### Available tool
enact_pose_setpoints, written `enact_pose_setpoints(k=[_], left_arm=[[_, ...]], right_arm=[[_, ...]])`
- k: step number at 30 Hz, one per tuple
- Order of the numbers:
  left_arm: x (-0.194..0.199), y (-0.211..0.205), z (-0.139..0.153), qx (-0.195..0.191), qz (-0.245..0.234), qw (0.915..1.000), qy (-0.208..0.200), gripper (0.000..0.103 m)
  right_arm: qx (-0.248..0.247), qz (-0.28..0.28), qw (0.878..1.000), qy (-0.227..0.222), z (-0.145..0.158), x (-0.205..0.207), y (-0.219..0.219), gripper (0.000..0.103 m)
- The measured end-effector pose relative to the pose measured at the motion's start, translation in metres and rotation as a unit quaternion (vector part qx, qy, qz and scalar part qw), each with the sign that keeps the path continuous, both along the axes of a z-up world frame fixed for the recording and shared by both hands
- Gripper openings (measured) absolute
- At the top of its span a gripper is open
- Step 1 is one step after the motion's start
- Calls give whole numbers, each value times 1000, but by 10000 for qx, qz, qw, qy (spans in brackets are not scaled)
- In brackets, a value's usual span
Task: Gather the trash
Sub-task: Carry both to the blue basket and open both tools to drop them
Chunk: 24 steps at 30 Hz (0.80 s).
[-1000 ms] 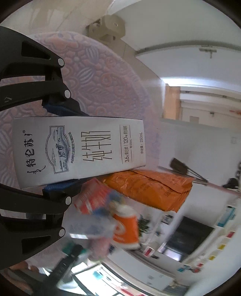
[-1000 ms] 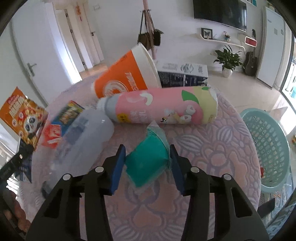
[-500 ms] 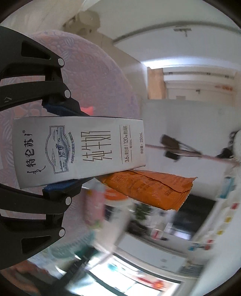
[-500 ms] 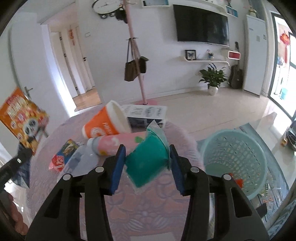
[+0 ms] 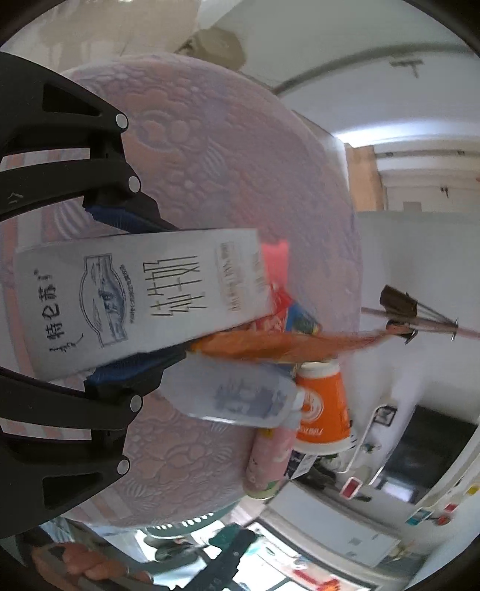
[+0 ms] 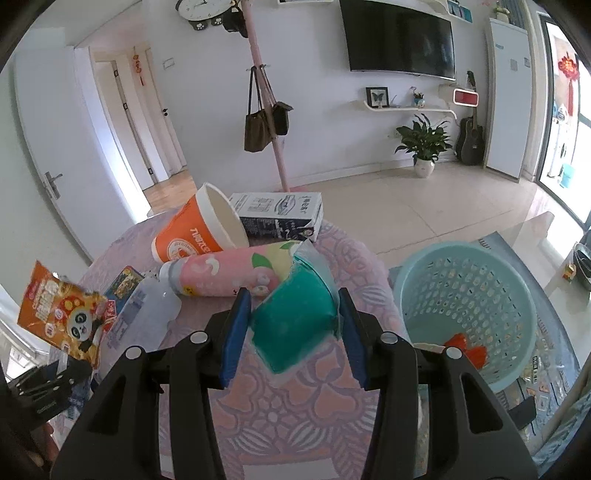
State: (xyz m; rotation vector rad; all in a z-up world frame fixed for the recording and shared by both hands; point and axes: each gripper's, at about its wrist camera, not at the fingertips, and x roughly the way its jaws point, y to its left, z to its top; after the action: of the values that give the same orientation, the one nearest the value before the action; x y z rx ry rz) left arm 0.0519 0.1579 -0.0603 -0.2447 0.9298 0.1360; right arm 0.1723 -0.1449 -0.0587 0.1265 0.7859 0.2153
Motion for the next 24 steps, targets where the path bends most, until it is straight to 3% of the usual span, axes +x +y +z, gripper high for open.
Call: enact_pose_setpoints(k=[5, 8, 10, 11, 12, 13, 14, 17, 21, 24], left_arm=[[-18, 25, 10, -148, 261, 9995, -118, 41], [-19, 27, 5, -138, 232, 9996, 52, 43], [-23, 28, -3, -307, 140, 9993, 161, 59], [-25, 26, -6, -368, 100, 9991, 180, 77], [-27, 21, -10, -369, 55, 9991, 188, 84], [-27, 17, -13, -334, 24, 9992, 205, 84], [-26, 12, -17, -277, -23, 9993, 259, 81], [-21, 9, -29, -345, 36, 9985, 416, 57], [-28, 9, -16, -227, 105, 9996, 130, 52], [-36, 3, 15, -423, -47, 9985, -350, 52]], right_arm=[[69, 29, 10000, 23, -1, -1, 5, 44], [107, 49, 9999, 37, -1, -1, 6, 44], [85, 71, 9999, 22, -1, -3, 7, 44], [79, 78, 9999, 17, -1, -4, 7, 44], [81, 77, 9999, 16, -1, -4, 6, 44], [83, 73, 9999, 21, -1, -4, 6, 44], [88, 71, 9999, 30, -1, -4, 6, 44], [95, 92, 9999, 12, 0, -5, 3, 44], [142, 99, 9997, -151, 9, -10, -6, 44], [188, 69, 9994, -278, 17, -12, -13, 44]])
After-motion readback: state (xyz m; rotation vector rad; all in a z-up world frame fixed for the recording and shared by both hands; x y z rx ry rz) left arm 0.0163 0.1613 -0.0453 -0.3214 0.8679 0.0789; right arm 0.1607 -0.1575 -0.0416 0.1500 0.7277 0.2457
